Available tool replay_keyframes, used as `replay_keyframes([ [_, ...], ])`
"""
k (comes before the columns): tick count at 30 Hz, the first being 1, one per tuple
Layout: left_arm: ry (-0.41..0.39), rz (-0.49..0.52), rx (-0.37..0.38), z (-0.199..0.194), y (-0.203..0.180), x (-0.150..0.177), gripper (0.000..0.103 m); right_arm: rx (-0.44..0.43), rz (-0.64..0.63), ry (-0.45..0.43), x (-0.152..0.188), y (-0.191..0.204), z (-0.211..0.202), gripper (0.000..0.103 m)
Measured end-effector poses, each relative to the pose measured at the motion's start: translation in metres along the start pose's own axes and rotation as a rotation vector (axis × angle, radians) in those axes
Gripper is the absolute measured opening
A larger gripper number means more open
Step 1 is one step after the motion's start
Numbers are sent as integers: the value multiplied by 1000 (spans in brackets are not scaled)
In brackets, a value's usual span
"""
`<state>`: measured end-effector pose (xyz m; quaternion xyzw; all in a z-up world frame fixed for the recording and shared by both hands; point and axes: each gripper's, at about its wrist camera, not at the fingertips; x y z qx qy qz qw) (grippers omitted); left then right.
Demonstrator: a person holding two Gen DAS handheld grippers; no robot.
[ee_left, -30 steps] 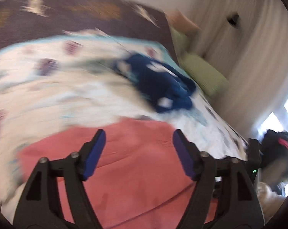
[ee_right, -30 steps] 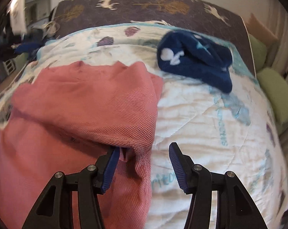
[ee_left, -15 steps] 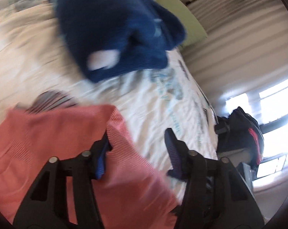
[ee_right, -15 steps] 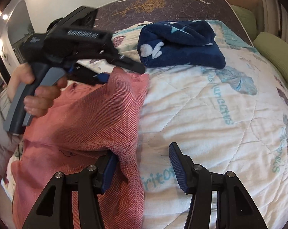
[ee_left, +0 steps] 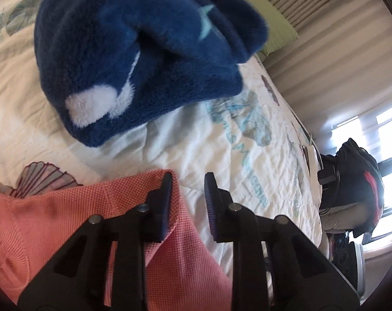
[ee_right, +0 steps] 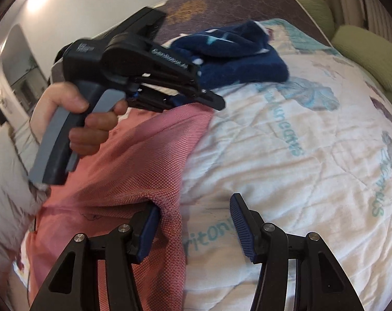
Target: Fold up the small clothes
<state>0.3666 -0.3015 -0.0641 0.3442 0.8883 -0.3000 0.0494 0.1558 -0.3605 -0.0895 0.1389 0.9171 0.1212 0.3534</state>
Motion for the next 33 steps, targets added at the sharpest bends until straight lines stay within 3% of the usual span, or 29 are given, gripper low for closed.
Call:
replay_keyframes([
  [2,-42,29,-28,-18,-7,3,27,-11,51,7,2,-5,-3,55],
  [4,-91,68,-63,-40,-18,8,43,-8,77,12,6,-5,-8,55],
  [6,-166,113,-114,-74,-28,19,51,13,86,16,10,-5,-15,55],
  [8,-256,118,-141,-112,-30,39,51,36,109,14,13,-8,-26,55],
  [9,-286,103,-141,-126,-29,50,51,47,131,11,14,-12,-32,51],
  [12,-391,64,-187,-169,-14,95,51,4,187,-35,9,-22,-52,10],
  [16,-496,-55,-283,-204,32,158,51,-70,74,-62,-27,4,-49,9],
  [20,-495,-196,-359,-206,82,210,51,-195,-11,16,-47,42,-12,9],
  [22,-463,-229,-451,-196,103,233,51,-123,1,111,-42,45,11,9],
  [24,-393,-273,-540,-180,129,252,51,-67,45,171,-29,28,26,0],
  [25,-350,-305,-584,-170,142,259,52,-88,71,179,-24,18,29,0],
  [26,-358,-345,-561,-165,155,268,56,-137,113,180,-18,6,30,0],
  [27,-412,-373,-517,-170,160,274,57,-161,132,179,-19,0,32,0],
  [29,-427,-423,-486,-180,162,275,54,-176,144,177,-18,-2,25,0],
  [33,-573,-315,-481,-204,126,261,52,-114,24,111,-37,19,6,4],
])
Point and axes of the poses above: each gripper's, at about its wrist camera, not at the fingertips, and z roughly the way its jaws point, y to its left, x to its underside, and after that the axes turned 1 degree about -z, right-handed
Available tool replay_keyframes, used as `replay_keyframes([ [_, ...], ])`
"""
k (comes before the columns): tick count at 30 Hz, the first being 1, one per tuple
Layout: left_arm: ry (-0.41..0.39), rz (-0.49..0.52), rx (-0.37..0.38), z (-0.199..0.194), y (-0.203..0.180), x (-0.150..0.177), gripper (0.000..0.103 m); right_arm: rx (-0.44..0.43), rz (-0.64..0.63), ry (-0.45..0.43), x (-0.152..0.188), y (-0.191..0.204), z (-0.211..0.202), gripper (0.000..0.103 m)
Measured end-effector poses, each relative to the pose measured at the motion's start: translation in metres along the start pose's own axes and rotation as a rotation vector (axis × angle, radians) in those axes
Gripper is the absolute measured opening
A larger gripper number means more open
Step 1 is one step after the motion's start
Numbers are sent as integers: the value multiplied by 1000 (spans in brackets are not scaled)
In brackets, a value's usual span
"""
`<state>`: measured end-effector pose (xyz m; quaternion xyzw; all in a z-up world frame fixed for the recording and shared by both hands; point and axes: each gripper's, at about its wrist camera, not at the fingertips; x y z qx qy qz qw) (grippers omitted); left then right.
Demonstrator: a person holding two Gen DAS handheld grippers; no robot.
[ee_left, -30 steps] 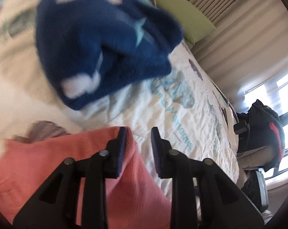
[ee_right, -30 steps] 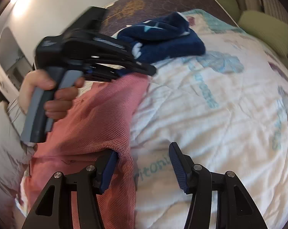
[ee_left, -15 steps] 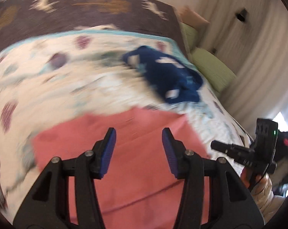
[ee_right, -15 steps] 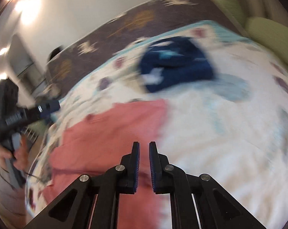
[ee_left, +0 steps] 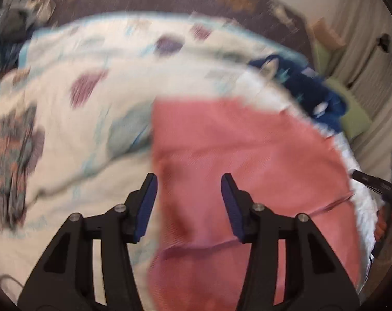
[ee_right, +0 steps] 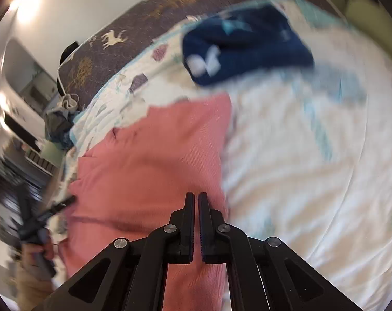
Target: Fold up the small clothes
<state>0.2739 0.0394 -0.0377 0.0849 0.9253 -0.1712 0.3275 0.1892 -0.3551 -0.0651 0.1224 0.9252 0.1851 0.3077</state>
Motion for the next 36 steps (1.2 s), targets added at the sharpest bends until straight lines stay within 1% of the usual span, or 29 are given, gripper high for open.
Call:
replay_keyframes([
  [1,-32,20,42,-5,-10,-3,52,22,-27,-22,-10,6,-1,5],
  [2,-61,53,99,-7,-26,-8,52,20,-32,-29,-17,7,1,5],
  [3,-69,76,132,-4,-34,-12,52,2,-31,-40,-26,9,4,5],
  [4,-64,101,158,2,-42,-14,52,-22,-22,-47,-36,9,10,5],
  [5,-39,115,159,13,-50,-16,52,-29,-9,-45,-46,8,19,5],
  [6,2,109,137,29,-51,-17,52,-6,-1,-37,-53,7,28,5],
  [7,43,94,97,46,-48,-18,52,35,5,-25,-59,3,35,5],
  [8,84,70,33,65,-41,-17,52,97,12,-10,-63,-1,46,5],
  [9,124,45,-44,83,-28,-15,49,179,19,15,-67,-9,59,5],
  [10,106,23,-39,88,-16,-13,43,237,33,35,-68,-20,72,4],
  [11,69,-4,-10,82,-11,-12,42,208,51,29,-67,-28,76,4],
  [13,73,-65,18,67,-2,-15,41,129,105,0,-63,-40,65,4],
  [15,41,-42,14,45,-4,-15,41,131,104,-4,-57,-40,48,6],
  [17,-15,23,2,13,-9,-10,43,115,78,-22,-47,-37,24,7],
  [18,-29,39,4,2,-9,-6,48,90,65,-29,-37,-35,6,7],
  [19,-45,60,6,-11,-11,1,55,73,55,-27,-29,-34,-4,7],
  [21,-57,90,-9,-32,-6,21,61,40,28,-19,-9,-30,-23,9],
  [23,-35,94,-53,-47,1,45,61,36,1,-4,14,-25,-40,10],
  [24,-23,83,-66,-49,5,51,61,34,-9,8,31,-23,-51,10],
  [25,-9,60,-74,-54,12,64,61,30,-14,15,40,-20,-55,10],
  [27,9,3,-58,-66,24,87,61,21,-28,24,62,-15,-68,11],
  [29,16,-26,-28,-82,29,111,61,14,-38,25,83,-9,-80,11],
  [32,32,-21,-20,-104,31,149,61,-16,-49,39,116,0,-95,16],
  [36,73,-31,-25,-113,35,178,61,-32,-76,77,153,10,-105,21],
])
Point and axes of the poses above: each gripper's, at about its wrist camera, not at the fingertips, and z roughly the way its jaws point, y to its left, x to its underside, and after that the axes turned 1 degree about -z, right-handed
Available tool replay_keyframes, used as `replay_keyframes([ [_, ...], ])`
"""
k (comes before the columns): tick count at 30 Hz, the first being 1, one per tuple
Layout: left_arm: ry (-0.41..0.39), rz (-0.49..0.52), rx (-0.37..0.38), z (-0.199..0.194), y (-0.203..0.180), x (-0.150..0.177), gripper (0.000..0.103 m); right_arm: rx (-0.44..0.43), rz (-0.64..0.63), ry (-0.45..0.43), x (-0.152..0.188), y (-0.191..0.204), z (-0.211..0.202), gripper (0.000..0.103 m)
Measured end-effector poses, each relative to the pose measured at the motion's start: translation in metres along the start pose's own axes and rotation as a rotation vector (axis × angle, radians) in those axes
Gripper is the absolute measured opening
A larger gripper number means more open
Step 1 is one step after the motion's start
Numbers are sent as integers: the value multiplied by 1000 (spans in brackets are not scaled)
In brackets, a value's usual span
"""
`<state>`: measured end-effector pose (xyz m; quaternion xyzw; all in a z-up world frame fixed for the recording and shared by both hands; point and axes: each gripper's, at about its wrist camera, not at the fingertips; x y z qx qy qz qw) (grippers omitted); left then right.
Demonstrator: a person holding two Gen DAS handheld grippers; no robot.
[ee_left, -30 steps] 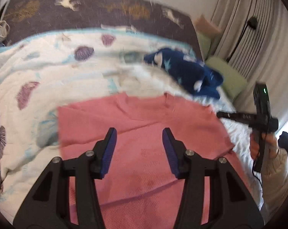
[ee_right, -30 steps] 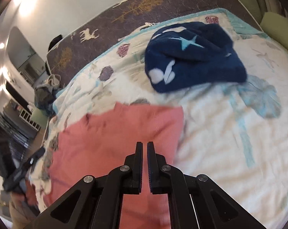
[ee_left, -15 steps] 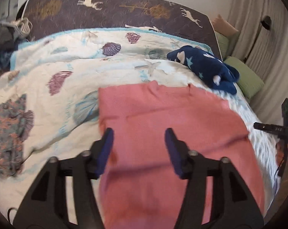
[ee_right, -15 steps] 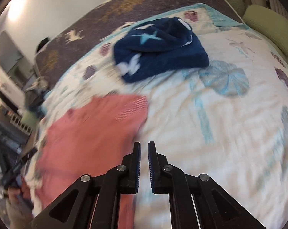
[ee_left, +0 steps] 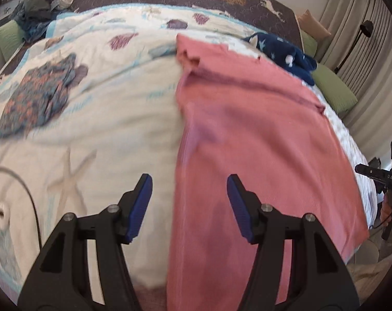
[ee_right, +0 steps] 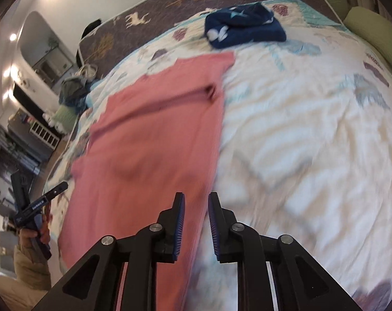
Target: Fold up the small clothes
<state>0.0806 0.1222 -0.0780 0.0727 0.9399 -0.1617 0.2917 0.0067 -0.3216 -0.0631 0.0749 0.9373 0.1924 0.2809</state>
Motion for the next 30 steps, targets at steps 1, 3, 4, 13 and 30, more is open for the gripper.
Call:
replay_keyframes([
  [1,10,-6,0,-1,1,6,61,-6,0,8,8,2,0,25],
  [3,32,-14,14,-3,4,20,61,-24,16,20,21,3,-1,26],
  [4,39,-13,28,-5,5,26,61,-31,25,26,26,3,-1,27],
  [13,27,-22,86,-30,7,72,61,-73,78,31,83,2,-19,36],
  [30,9,-96,111,-47,17,97,56,-128,104,49,123,11,-32,51],
])
Point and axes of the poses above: each gripper's, at about its wrist camera, not at the fingertips, and z roughly the way its jaws point, y to its left, x to its underside, and after that the axes turned 1 degree about -z, right-handed
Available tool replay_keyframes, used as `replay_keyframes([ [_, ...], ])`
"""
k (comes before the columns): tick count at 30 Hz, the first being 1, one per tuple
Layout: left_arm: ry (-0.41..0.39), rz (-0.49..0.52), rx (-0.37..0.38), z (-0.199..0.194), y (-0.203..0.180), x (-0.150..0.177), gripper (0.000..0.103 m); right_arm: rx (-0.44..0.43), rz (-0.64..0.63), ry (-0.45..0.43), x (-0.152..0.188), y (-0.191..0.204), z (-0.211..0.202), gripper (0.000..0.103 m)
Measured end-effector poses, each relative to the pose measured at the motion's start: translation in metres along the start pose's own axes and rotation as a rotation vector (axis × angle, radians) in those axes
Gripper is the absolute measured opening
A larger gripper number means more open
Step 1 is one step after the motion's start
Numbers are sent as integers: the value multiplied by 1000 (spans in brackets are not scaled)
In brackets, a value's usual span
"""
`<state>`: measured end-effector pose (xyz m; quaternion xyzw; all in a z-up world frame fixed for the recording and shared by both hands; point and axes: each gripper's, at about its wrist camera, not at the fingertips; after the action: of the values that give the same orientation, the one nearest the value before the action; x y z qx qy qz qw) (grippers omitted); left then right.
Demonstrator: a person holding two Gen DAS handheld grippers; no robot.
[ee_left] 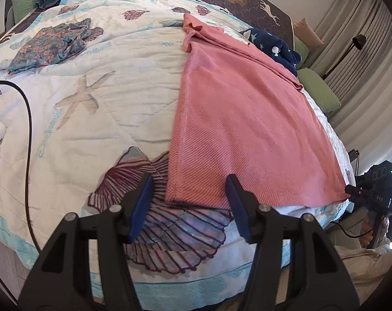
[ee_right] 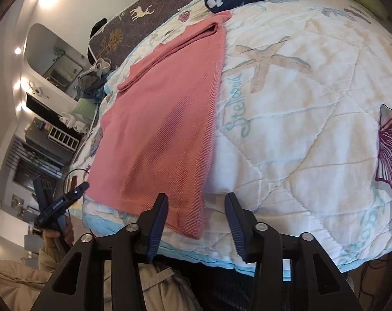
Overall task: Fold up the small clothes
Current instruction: 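Close both tools on the end of the pink shirt strip, then lift the shirt end with both tools, fold it over the strip, open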
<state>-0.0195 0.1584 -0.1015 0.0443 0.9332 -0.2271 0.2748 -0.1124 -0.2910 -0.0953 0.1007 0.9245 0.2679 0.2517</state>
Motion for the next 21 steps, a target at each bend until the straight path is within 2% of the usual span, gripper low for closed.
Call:
replay_keyframes([
  [2,-1,-7,8,0,1,0,52,-14,6,8,1,-1,2,57],
  [5,-7,-38,24,0,6,-1,39,-39,31,19,0,-5,6,58],
  [7,-9,-61,41,0,10,-3,22,-53,53,25,-1,-8,9,58],
  [8,-7,-66,50,1,11,-4,18,-60,60,25,-2,-9,10,58],
  [9,-2,-65,60,1,10,-5,13,-66,62,25,-3,-9,12,56],
  [11,1,-45,42,0,4,-6,11,-111,53,15,-4,-5,12,28],
  [12,3,-33,37,-1,0,-6,9,-139,56,24,-4,-6,13,8],
  [13,1,-21,37,-4,-5,-6,9,-166,70,37,-4,-7,16,8],
  [17,-38,9,52,-21,-19,-9,9,-142,70,2,-4,-3,12,5],
  [21,-101,5,121,-51,-24,-14,9,-214,83,-75,-10,0,-13,5],
])
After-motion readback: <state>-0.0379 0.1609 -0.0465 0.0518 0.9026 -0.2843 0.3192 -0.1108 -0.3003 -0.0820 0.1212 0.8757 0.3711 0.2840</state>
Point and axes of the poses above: each gripper's, at about its wrist camera, not at the fingertips, and z roughly the way its jaws point, y to its left, x to its underside, and after that the axes turned 1 degree about -z, right-handed
